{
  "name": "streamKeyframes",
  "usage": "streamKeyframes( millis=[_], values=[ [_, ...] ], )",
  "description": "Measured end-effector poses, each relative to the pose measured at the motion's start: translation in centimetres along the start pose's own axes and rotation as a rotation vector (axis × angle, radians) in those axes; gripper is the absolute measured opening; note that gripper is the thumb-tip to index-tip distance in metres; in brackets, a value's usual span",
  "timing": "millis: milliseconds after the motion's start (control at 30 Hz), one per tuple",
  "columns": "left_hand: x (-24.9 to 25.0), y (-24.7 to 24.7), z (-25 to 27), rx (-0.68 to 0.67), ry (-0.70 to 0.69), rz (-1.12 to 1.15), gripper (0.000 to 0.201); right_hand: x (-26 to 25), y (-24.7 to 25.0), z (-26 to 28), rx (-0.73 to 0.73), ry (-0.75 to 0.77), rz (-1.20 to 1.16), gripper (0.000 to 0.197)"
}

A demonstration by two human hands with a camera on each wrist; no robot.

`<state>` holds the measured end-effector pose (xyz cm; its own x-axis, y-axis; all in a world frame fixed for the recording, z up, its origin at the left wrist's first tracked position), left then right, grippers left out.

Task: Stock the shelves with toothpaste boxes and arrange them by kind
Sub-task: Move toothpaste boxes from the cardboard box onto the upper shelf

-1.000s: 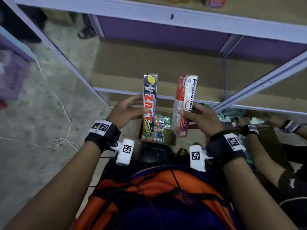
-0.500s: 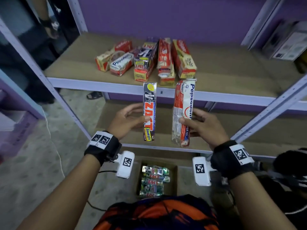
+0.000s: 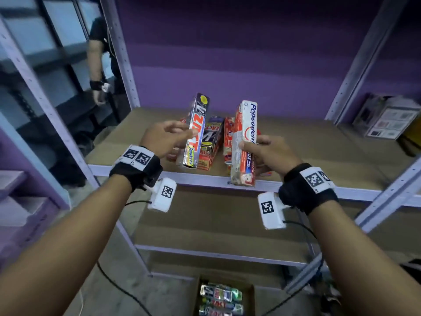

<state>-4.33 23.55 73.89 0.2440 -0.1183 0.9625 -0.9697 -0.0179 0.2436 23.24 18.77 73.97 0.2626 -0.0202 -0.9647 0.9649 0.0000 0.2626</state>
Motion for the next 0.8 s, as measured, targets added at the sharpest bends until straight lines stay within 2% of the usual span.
streamKeyframes(
  millis=[100,200,467,600,733,800],
  values=[
    [0.3,1.1,-2.5,0.072,0.011,-0.108,0.046,-1.4,-1.2,-2.4,-0.006,-0.017,0.054,0.020],
    [0.3,1.6,-5.2,0.100,0.015,-0.325,0.040,-2.2,-2.3,-4.8,-0.010,-0.051,0.079,0.024],
    [0.4,0.3,-10.7,0.002,-0.011,-0.970,0.052,-2.9,-4.0,-9.9,0.038,-0.139,0.170,0.035],
    [-0.8,-0.6,-11.9,-0.028,-0.084,-1.062,0.043,-2.7,-3.7,-11.6,0.077,-0.142,0.305,0.037],
    [-1.9,-1.1,-12.3,-0.025,-0.064,-1.053,0.060,-2.8,-3.0,-12.7,0.106,-0.091,0.524,0.047],
    [-2.0,-1.2,-12.2,-0.018,-0.056,-1.044,0.059,-3.0,-3.0,-13.1,0.091,-0.070,0.595,0.051]
  ],
)
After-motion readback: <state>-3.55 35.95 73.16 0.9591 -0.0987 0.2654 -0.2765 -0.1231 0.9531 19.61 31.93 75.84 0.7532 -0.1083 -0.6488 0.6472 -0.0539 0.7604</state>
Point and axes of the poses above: each hand's wrist, its own z-axis away from the middle knuckle, its own y-axis out of the back of the hand, x = y × z, the point moved 4 cm from there along -z, towards the middle knuckle, and after that the axes turned 1 degree about -z, right-handed, at the moved point
